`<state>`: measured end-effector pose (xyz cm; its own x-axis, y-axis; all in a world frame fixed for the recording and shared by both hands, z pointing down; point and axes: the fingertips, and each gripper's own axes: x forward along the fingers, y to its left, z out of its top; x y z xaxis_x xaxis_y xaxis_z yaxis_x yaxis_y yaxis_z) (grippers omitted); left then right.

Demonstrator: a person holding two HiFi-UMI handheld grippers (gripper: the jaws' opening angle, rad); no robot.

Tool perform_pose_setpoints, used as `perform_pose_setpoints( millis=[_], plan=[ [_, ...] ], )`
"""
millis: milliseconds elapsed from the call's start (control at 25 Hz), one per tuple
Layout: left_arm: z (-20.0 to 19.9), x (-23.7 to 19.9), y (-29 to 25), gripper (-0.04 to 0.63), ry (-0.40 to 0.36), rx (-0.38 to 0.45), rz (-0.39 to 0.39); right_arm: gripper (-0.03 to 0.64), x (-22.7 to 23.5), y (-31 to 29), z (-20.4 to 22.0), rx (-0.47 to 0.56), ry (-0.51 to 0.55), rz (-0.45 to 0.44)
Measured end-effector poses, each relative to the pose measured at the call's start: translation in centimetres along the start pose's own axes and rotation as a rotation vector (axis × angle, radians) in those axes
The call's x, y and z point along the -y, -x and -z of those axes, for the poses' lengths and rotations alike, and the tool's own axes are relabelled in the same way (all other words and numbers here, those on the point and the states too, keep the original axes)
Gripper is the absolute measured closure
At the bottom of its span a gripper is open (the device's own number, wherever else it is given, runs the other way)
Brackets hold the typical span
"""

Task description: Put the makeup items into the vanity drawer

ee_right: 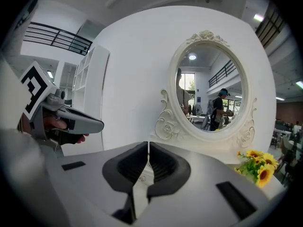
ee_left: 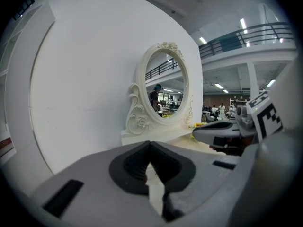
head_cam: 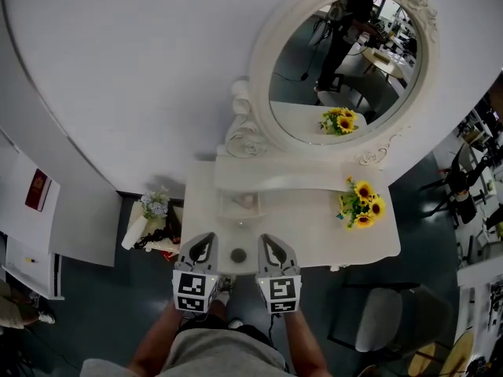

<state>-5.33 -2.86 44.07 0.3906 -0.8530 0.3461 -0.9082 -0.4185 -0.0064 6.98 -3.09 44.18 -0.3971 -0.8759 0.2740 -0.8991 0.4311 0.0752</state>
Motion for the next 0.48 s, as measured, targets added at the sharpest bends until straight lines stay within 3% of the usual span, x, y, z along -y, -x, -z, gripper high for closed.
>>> perform_pose_setpoints(
  millis=[480],
  plan=[
    [5.1,-0.2,-0.5,0.595,0.03,-0.087,0.007,0.594,-2.4,-1.0,5.7,-0.105,-0.041,-0.047]
  ],
)
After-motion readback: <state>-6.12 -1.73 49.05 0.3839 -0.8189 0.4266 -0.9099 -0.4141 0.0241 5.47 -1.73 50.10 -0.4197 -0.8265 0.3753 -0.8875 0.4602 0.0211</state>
